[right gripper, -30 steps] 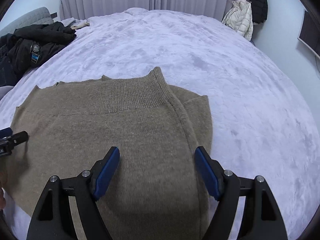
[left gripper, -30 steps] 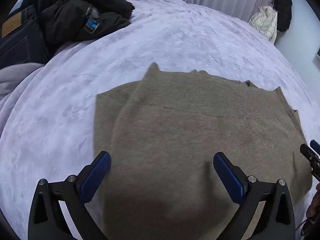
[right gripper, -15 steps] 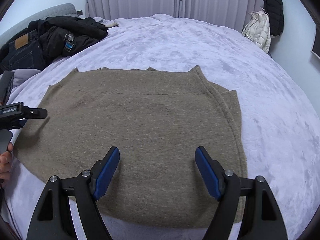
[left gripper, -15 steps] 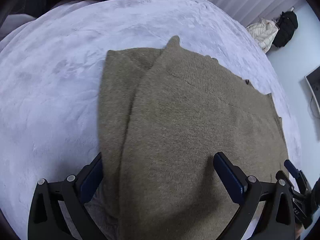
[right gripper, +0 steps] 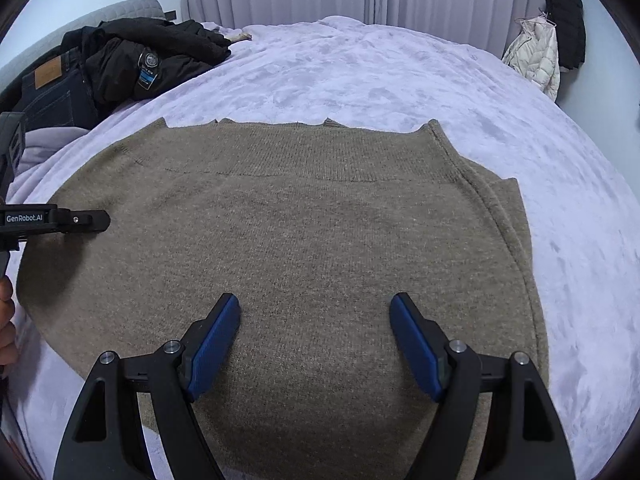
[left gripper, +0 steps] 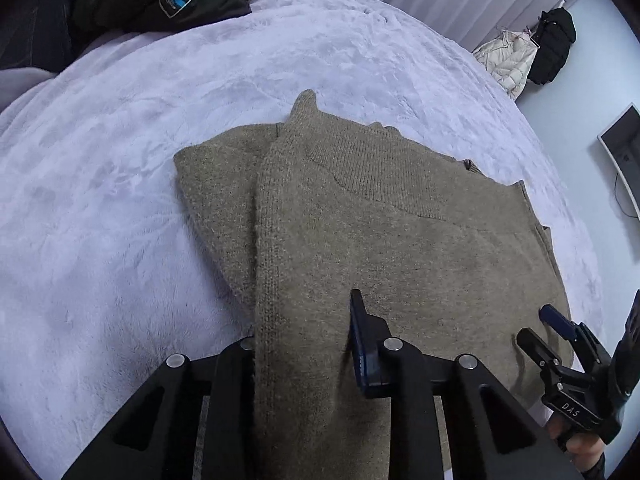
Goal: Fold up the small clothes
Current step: 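Grasp the sweater side edge with the left gripper, then fold the held side across the sweater center with the left gripper, release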
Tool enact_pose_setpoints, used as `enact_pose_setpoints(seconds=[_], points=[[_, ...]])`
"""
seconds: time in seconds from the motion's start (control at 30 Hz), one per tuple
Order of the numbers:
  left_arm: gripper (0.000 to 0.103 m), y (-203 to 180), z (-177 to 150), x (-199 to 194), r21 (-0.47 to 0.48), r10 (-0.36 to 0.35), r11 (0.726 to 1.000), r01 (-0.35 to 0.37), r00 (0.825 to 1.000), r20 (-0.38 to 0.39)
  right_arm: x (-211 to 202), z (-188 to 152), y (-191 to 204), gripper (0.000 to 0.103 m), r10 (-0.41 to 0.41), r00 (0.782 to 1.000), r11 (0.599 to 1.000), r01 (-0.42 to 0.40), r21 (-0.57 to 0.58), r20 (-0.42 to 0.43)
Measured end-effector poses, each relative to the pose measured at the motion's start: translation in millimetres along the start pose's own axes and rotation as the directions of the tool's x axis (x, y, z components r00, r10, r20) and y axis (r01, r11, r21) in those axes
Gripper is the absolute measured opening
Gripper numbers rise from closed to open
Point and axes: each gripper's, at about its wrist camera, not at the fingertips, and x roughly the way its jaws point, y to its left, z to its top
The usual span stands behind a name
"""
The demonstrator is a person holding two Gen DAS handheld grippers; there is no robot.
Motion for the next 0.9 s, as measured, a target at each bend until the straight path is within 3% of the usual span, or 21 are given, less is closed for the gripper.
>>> enact_pose_setpoints(seconds=[0.13, 0.2, 0.3, 0.37, 0.5, 0.77, 0.9], points=[[0.024, -18, 8, -16, -0.005, 0.015, 1.000, -0.015, 1.000, 0.020, 12, 9, -3, 0.081, -0.040, 0.999, 0.999, 0.040, 0.008, -0.022], [0.024, -26, 12, -21, -0.012, 0.028, 1.000, -0.028, 0.999, 0.021, 27, 9, 7, 0.087, -0.072, 0.997, 0.997, 0.070, -0.045, -0.041], [0.024, -40, 16, -30, -0.015, 0.056, 0.998, -0.055, 0.998, 0.014, 21, 14, 13, 0.088, -0.102, 0.994, 0.990, 0.097, -0.102, -0.038], [0.023, -55, 21, -34, -0.005, 0.076, 0.997, -0.076, 0.997, 0.008, 8, 15, 4, 0.088, -0.075, 0.997, 0.995, 0.073, -0.067, -0.015], [0.022, -91, 27, -43, 0.009, 0.084, 0.996, -0.084, 0.996, 0.004, -15, 12, -29, 0.088, -0.109, 0.994, 0.994, 0.109, -0.008, 0.023], [0.018, -223, 33, -41, 0.123, 0.097, 0.987, -0.100, 0.995, 0.025, -56, -12, -123, 0.088, -0.142, 0.988, 0.981, 0.133, 0.145, 0.056], [0.015, -288, 19, 1, 0.193, 0.120, 0.975, -0.113, 0.992, -0.025, -67, -29, -154, 0.088, -0.133, 0.989, 0.973, 0.118, 0.199, 0.065]])
